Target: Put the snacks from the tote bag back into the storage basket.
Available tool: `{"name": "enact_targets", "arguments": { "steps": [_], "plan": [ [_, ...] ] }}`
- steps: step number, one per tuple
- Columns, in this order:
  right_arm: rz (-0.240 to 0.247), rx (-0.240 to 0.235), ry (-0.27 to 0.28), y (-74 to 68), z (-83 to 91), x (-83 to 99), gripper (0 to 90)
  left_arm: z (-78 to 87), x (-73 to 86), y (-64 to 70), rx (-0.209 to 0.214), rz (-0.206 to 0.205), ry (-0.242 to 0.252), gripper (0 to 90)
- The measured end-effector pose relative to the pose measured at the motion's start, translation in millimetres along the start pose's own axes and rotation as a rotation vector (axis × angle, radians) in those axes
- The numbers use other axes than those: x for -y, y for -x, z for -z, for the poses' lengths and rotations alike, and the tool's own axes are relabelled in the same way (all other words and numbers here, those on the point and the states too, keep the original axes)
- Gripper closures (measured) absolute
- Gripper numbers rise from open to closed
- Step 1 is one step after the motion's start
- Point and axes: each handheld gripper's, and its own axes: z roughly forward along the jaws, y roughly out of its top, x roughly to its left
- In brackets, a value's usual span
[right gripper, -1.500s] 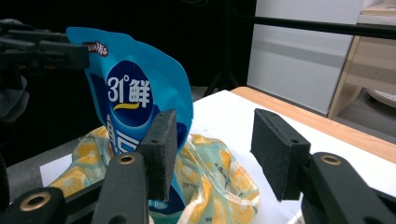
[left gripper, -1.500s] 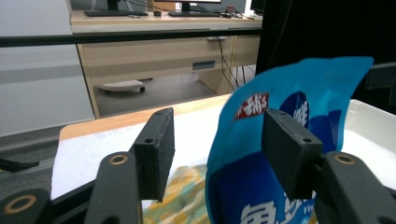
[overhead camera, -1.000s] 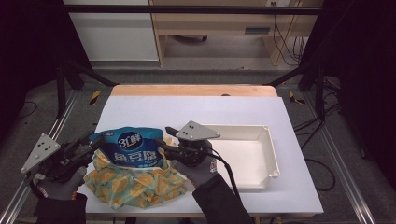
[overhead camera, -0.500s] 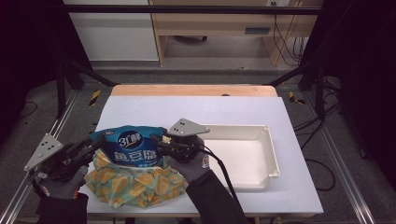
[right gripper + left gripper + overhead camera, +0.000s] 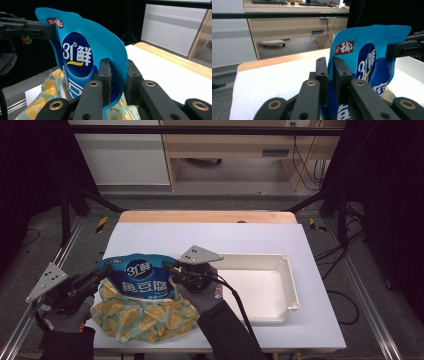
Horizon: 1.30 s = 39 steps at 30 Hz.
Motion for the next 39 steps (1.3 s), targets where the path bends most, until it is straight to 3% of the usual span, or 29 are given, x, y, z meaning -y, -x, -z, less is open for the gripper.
{"name": "enact_targets", "arguments": {
  "steps": [4,10,20,39],
  "plan": [
    [-0.001,0.006,-0.002,-0.1,0.4,-0.4,86.8,-0.7,-0.8,1.8,-0.005,-0.006,-0.005,87.6],
    [0.022,0.007,-0.023,-3.0,0.6,-3.7,90.0,-1.6,-1.7,3.5,-0.021,-0.002,-0.008,89.8],
    [0.021,0.019,-0.015,-3.9,2.5,-6.9,90.0,1.5,-7.8,7.3,-0.022,-0.003,0.010,90.0],
    [0.051,0.029,0.025,-8.3,12.7,-30.9,90.0,9.5,-30.0,10.3,-0.014,-0.011,0.056,90.0]
  ]
}}
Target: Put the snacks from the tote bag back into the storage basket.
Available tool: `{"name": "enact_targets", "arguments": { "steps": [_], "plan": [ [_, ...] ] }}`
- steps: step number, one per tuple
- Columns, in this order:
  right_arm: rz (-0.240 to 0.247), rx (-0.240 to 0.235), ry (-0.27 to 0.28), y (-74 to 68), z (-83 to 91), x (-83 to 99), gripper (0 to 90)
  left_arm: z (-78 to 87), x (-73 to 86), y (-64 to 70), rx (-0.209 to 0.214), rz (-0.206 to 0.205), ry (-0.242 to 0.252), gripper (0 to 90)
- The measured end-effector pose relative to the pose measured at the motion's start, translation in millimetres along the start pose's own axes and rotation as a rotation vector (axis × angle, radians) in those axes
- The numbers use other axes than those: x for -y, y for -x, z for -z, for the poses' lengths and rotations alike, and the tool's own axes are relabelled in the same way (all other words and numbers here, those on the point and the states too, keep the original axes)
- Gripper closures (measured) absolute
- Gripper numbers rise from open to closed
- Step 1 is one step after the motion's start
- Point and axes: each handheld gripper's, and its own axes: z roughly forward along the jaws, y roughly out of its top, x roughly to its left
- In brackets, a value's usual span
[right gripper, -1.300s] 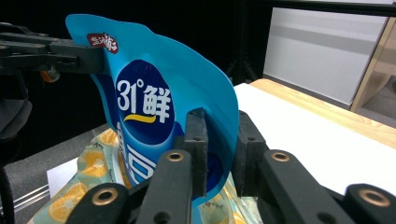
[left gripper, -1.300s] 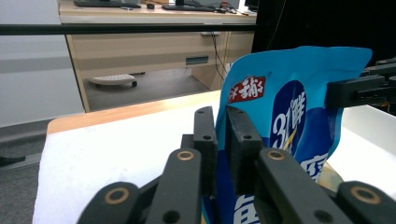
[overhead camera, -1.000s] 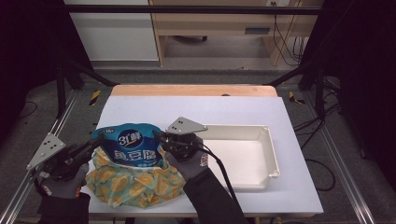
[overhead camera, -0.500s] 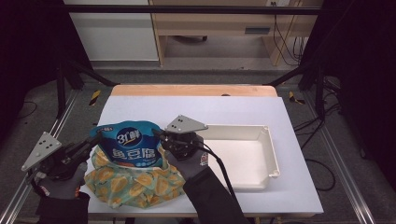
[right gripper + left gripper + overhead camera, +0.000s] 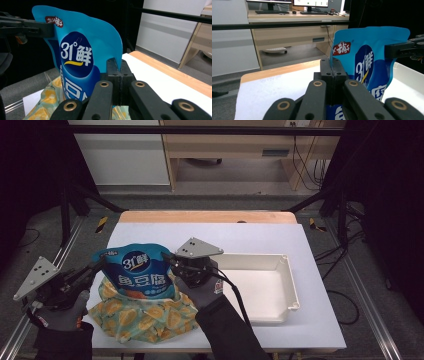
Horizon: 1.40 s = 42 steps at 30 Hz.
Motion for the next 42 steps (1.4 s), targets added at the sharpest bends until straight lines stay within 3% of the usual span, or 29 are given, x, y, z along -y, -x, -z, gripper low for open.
{"name": "enact_targets", "arguments": {
  "steps": [30,42],
  "plan": [
    [0.061,0.005,0.084,-8.0,26.7,-58.9,90.0,19.1,-58.6,11.5,0.006,-0.042,0.098,90.0],
    [0.072,0.020,0.098,-4.9,42.4,-71.3,90.0,18.3,-73.4,22.6,0.022,-0.064,0.116,90.0]
  ]
}}
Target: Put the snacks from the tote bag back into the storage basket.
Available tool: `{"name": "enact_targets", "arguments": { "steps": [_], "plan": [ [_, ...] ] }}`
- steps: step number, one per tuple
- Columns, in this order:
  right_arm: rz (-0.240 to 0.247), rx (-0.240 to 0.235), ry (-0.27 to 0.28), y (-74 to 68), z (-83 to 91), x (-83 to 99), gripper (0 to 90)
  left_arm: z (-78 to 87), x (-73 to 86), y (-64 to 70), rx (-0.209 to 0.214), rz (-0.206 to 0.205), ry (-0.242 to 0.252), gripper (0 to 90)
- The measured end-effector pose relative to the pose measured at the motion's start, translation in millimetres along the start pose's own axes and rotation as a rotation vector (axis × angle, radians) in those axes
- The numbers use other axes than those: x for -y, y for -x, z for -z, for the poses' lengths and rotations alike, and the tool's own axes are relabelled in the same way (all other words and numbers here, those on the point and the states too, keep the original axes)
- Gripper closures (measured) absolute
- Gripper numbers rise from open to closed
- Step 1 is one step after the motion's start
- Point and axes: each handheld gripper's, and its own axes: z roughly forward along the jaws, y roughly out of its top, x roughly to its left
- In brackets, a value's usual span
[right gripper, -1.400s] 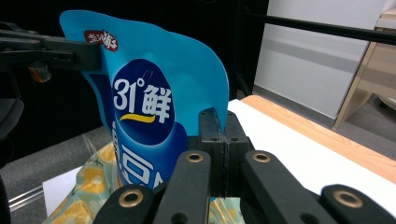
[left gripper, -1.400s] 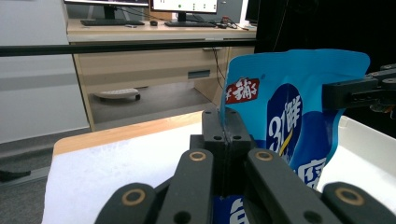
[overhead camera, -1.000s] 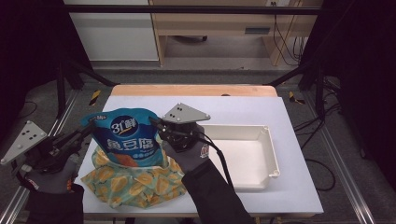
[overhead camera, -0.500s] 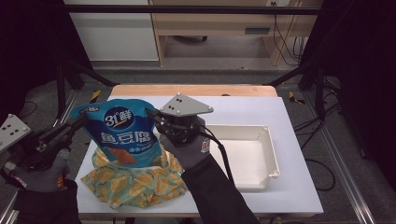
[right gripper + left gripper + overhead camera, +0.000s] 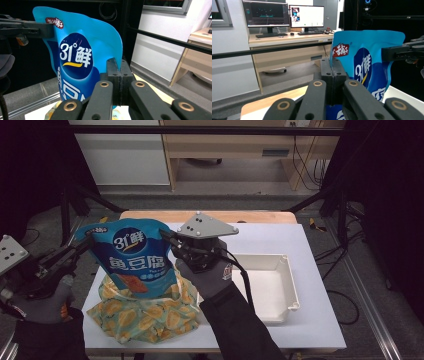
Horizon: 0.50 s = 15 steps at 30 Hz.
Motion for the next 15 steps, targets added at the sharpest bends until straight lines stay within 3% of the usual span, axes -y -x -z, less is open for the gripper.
{"name": "enact_targets", "arguments": {
  "steps": [15],
  "plan": [
    [0.014,0.036,0.010,9.1,25.1,-4.5,90.0,-13.2,-7.5,18.8,0.036,-0.016,0.010,90.0]
  ]
}}
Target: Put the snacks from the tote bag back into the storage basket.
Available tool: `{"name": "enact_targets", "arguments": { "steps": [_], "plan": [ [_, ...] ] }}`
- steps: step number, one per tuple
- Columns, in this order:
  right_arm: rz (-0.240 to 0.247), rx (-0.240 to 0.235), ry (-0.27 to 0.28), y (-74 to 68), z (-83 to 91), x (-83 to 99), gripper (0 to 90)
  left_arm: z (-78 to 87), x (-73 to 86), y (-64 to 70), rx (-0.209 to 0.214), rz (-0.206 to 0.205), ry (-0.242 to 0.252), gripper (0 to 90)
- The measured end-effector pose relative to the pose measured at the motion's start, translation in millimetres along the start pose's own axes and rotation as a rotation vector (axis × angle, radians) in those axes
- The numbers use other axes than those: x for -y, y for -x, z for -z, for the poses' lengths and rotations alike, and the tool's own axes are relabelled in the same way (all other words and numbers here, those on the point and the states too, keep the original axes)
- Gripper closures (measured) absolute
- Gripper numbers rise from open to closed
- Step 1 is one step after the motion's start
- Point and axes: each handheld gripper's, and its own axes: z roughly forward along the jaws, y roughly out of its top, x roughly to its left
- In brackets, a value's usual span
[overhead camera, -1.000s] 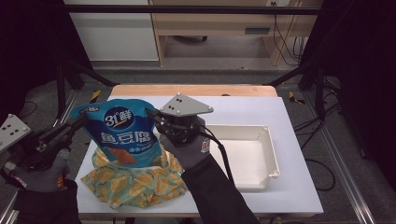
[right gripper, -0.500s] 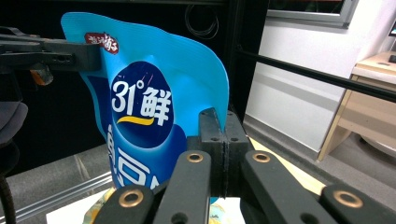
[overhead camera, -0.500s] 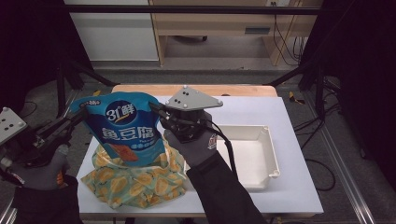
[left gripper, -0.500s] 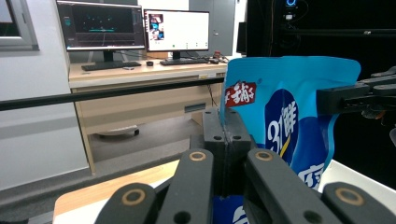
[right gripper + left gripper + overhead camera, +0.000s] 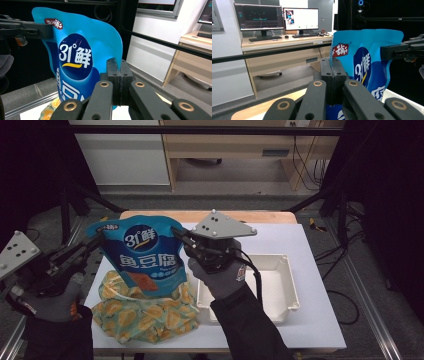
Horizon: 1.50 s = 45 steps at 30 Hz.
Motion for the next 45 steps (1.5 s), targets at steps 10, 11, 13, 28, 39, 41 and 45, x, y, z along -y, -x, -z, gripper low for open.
{"name": "enact_targets", "arguments": {
  "steps": [10,11,13,28,39,41,45],
  "plan": [
    [-0.006,0.032,0.002,12.8,21.5,4.8,90.0,-17.1,-0.9,16.6,0.047,-0.005,-0.001,90.0],
    [-0.010,0.038,0.002,14.5,23.7,5.5,90.0,-19.2,-1.0,18.8,0.051,-0.006,-0.002,90.0],
    [-0.015,0.046,0.003,18.1,28.4,7.2,90.0,-23.6,-0.8,23.1,0.060,-0.007,-0.001,90.0],
    [-0.034,0.107,0.005,41.2,69.1,21.0,90.0,-53.9,2.1,57.5,0.128,-0.018,-0.005,90.0],
    [-0.045,0.148,0.006,55.5,94.8,31.5,90.0,-74.9,2.0,78.4,0.172,-0.023,-0.016,90.0],
    [-0.048,0.154,0.005,57.5,99.4,33.5,90.0,-78.3,1.7,80.9,0.175,-0.032,-0.010,90.0],
    [-0.049,0.168,0.006,61.2,108.2,36.8,90.0,-85.1,2.3,88.1,0.190,-0.033,-0.012,90.0]
  ]
}}
